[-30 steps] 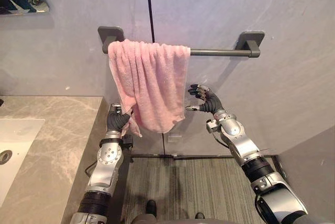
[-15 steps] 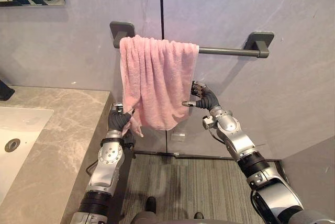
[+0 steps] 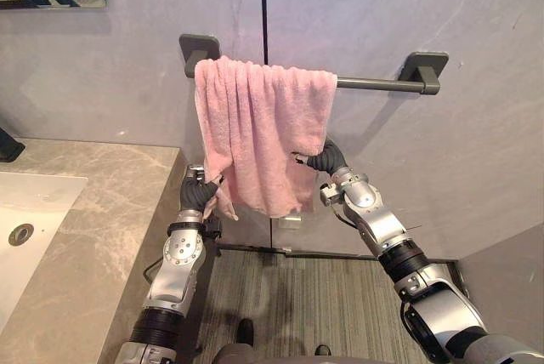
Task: Organize washtable
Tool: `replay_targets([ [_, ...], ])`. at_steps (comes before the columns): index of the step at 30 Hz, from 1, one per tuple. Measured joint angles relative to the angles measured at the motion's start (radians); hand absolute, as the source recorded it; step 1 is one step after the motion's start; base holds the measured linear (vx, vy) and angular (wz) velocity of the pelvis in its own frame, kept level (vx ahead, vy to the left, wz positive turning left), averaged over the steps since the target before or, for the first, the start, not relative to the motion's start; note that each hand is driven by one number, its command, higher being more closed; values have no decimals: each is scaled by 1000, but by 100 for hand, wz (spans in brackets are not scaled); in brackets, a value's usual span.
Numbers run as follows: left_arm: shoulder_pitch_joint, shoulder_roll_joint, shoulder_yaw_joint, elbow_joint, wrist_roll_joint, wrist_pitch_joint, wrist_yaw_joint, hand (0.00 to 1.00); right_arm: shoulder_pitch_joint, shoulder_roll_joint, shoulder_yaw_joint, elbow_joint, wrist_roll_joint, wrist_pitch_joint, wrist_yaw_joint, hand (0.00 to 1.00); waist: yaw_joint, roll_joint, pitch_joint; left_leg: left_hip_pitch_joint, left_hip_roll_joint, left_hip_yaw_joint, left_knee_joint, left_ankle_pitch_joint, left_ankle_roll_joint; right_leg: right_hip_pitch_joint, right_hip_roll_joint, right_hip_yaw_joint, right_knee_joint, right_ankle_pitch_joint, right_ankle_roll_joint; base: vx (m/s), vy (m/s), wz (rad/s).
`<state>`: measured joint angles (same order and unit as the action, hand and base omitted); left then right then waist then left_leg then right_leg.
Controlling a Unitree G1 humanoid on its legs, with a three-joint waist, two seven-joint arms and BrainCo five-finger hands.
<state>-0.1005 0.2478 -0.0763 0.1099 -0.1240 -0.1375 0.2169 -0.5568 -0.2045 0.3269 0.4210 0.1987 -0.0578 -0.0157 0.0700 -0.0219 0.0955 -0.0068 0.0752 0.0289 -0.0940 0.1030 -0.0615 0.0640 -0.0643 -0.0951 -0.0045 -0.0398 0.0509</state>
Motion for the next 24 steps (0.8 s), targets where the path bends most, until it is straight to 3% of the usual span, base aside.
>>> replay_targets([
  [15, 44, -18, 36, -42, 0, 0, -43, 100, 190, -41, -215, -131, 27, -2, 17, 100, -6, -4, -2, 15, 5, 12, -2, 0, 0, 7, 3, 11, 1, 0, 0, 0, 0, -2],
  [24, 48, -57, 36, -43, -1, 0, -84, 100, 251, -33, -279, -175, 54, -3, 20, 100, -33, -4, -2, 18, 12, 22, -2, -1, -1, 5, 9, 19, 1, 0, 0, -1, 0, -2],
])
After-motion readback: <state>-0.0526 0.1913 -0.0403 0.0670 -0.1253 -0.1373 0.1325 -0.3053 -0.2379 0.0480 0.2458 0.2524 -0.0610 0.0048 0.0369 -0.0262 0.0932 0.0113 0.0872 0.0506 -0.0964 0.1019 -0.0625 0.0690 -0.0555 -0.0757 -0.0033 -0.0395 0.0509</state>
